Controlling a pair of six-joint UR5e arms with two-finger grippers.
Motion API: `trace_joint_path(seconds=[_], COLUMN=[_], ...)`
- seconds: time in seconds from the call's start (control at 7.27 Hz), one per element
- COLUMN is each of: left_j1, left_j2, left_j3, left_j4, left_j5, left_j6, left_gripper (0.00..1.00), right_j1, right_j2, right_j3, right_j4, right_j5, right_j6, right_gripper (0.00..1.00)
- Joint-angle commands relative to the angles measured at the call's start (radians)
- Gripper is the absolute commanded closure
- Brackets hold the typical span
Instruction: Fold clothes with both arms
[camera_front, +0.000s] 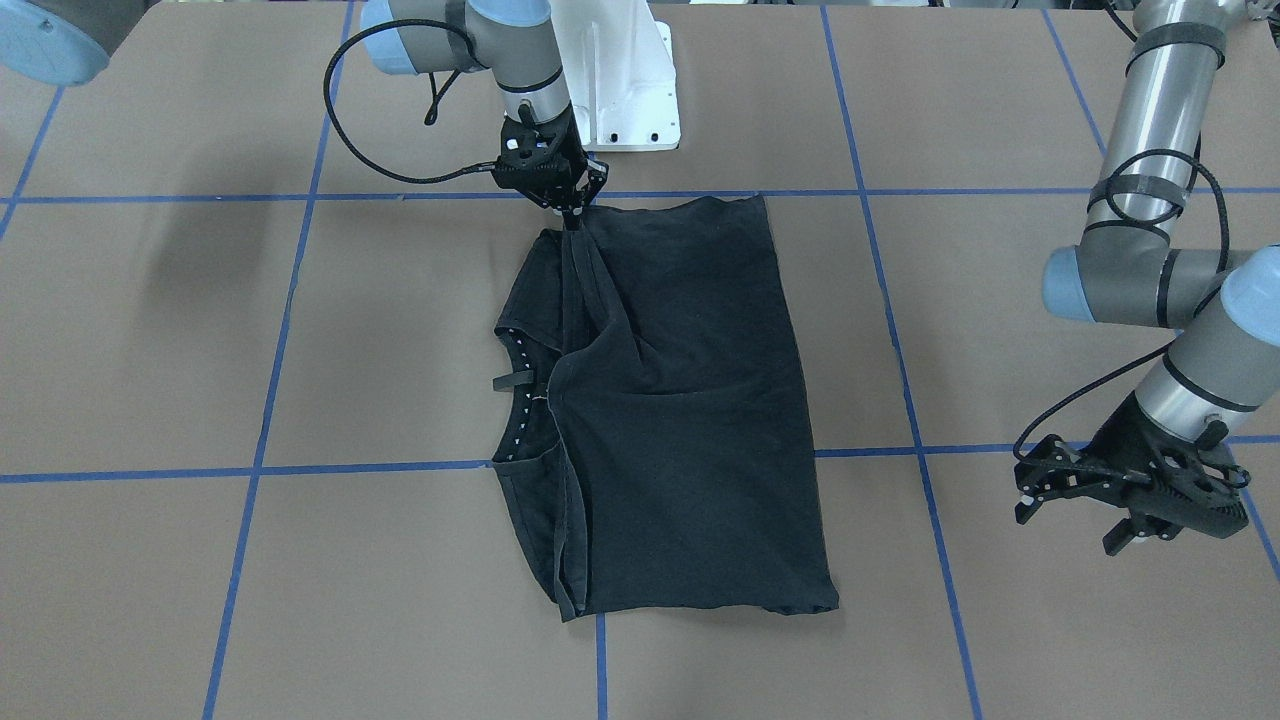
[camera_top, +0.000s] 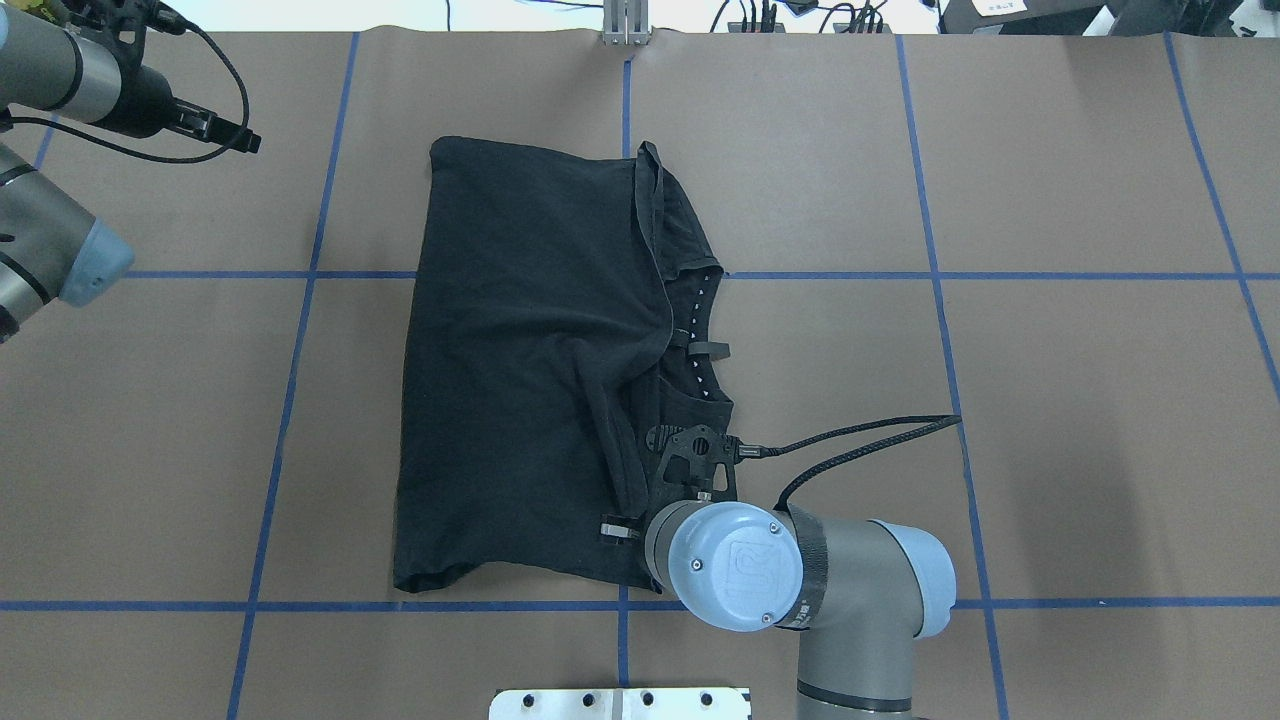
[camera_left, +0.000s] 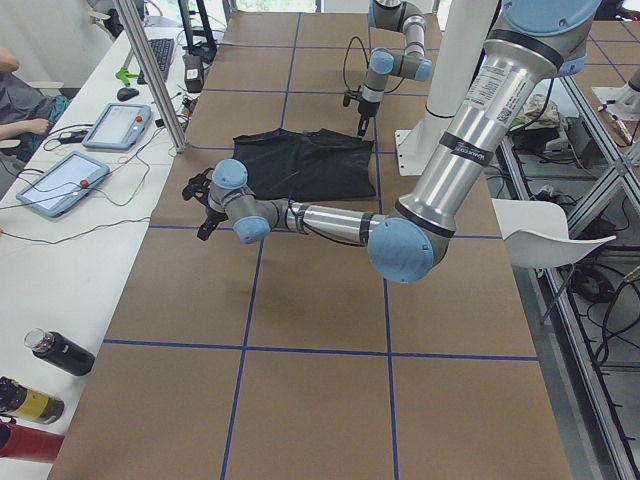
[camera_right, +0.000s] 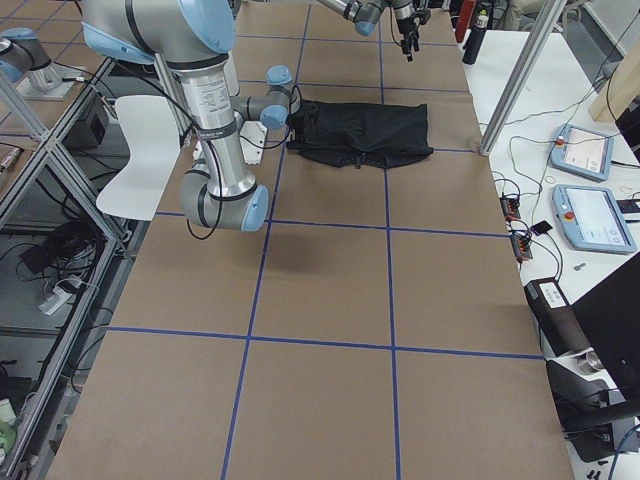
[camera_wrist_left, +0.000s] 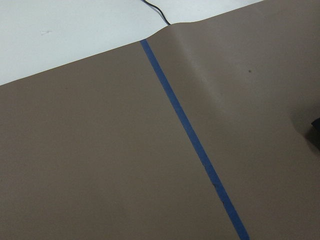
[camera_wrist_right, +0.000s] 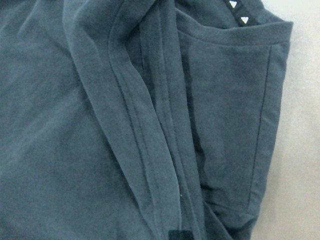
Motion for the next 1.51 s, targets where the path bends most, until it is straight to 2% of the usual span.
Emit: trace_joint_path(seconds=[0.0,0.41,0.55,0.83,0.96,1.24,1.38], left_j1=[0.0,0.0,0.0,0.0,0.0,0.0,0.0], left_j2=[0.0,0.0,0.0,0.0,0.0,-0.002,0.0], left_j3=[0.001,0.0,0.0,0.0,0.0,0.0,-0.003], left_j4=[0.0,0.0,0.0,0.0,0.0,0.0,0.0], left_j5=[0.0,0.0,-0.001,0.0,-0.001,-0.001,-0.001], left_j6=[-0.001,-0.012,-0.012,-0.012,-0.012,-0.012,-0.012], left_gripper=[0.0,0.0,0.0,0.0,0.0,0.0,0.0], right_j1=[0.028,0.01,-0.013,-0.116,-0.132,-0.135,-0.121], right_j2=[0.0,-0.138,-0.138,-0.161,-0.169,-0.181,-0.178], right_j3=[0.019,0.135,0.14,0.152,0.157,0.157,0.151], right_j4=[0.0,-0.002,-0.003,-0.008,-0.008,-0.008,-0.008], right_j5=[0.012,0.001,-0.017,-0.124,-0.15,-0.155,-0.157], right_j6=[-0.012,-0.001,0.006,0.039,0.045,0.043,0.037], right_gripper=[1.0,1.0,1.0,1.0,1.0,1.0,0.1])
